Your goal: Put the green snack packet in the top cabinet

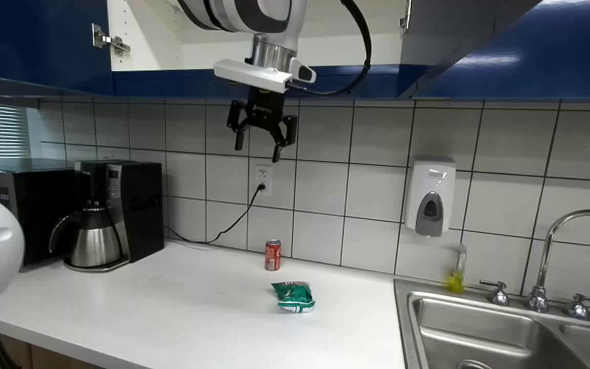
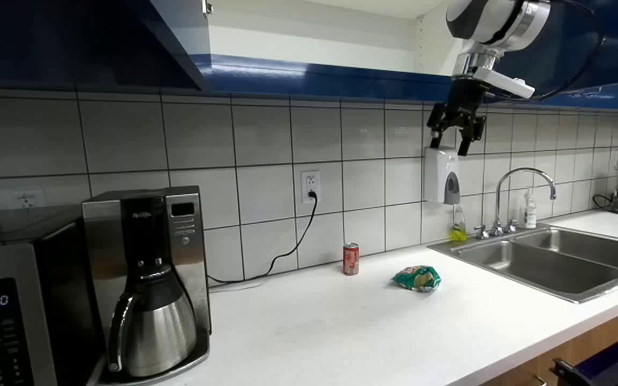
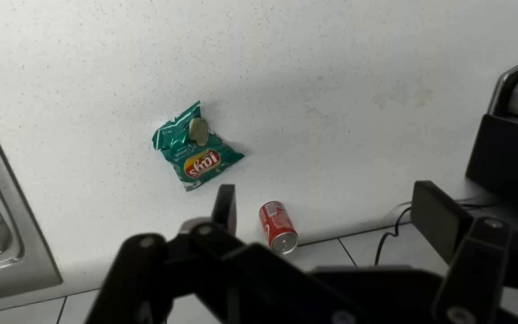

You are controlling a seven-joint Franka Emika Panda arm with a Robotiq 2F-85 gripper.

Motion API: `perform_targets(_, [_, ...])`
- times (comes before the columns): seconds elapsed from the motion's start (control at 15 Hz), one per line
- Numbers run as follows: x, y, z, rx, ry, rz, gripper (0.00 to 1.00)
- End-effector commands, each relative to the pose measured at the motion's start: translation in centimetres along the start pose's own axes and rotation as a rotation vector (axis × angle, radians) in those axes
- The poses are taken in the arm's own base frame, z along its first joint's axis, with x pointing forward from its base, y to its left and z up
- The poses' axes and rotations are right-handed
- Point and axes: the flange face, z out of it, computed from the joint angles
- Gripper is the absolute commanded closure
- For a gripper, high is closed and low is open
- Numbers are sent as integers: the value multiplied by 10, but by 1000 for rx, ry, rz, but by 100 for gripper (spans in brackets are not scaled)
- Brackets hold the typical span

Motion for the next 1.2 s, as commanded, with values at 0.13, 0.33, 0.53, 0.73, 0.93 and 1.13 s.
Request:
perform_targets(0.13, [0,0,0,0,-1,0,0])
perform_targets(0.33, [0,0,0,0,-1,0,0])
perform_targets(0.53, [-1,6,4,-6,-8,7,0])
perform_targets(0.73, [-7,8,11,-2,-26,20,0])
perform_targets(0.93, [-14,-1,16,5,-49,18,0])
perform_targets(1.13, [-22,-14,19,-3,-79,8,0])
